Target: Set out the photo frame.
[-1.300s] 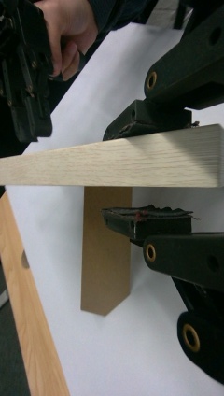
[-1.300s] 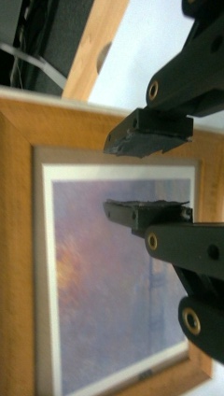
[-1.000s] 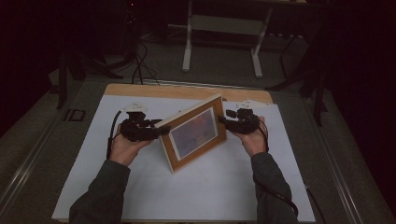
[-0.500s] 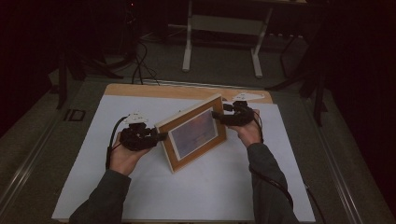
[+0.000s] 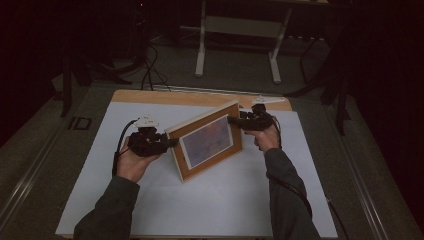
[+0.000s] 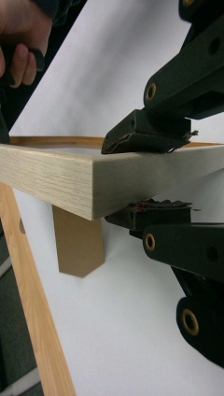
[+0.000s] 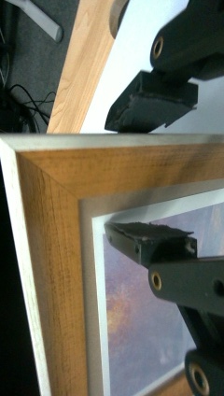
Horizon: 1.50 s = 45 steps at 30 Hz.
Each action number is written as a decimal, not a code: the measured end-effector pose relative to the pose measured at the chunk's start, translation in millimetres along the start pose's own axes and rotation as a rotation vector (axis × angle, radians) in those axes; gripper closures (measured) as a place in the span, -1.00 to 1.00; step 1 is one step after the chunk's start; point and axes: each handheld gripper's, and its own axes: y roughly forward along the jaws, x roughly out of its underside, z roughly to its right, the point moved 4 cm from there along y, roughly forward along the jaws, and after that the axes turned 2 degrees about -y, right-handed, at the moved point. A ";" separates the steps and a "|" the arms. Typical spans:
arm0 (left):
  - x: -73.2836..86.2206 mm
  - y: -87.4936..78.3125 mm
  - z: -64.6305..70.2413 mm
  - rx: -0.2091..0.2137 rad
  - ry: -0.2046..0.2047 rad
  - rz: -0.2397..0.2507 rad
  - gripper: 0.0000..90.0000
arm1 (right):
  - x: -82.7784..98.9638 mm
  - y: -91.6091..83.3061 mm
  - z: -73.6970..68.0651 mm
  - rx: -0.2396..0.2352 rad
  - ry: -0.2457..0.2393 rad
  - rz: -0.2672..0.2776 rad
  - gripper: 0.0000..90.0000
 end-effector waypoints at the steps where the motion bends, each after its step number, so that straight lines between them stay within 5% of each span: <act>1: -0.6 0.4 -0.9 0.001 -0.004 0.000 0.50 | 0.2 -0.8 0.5 0.001 0.002 -0.001 0.02; 12: -6.5 5.0 -16.0 0.031 -0.054 0.020 0.52 | 5.4 -8.7 0.0 0.037 0.001 0.007 0.21; 23: -13.7 12.5 -26.9 0.005 -0.070 0.035 0.48 | 10.0 -16.8 -3.7 0.082 -0.014 -0.004 0.33; 45: -24.5 27.6 -36.8 0.025 -0.041 0.049 0.37 | 21.8 -36.8 -15.9 0.157 -0.008 -0.033 0.37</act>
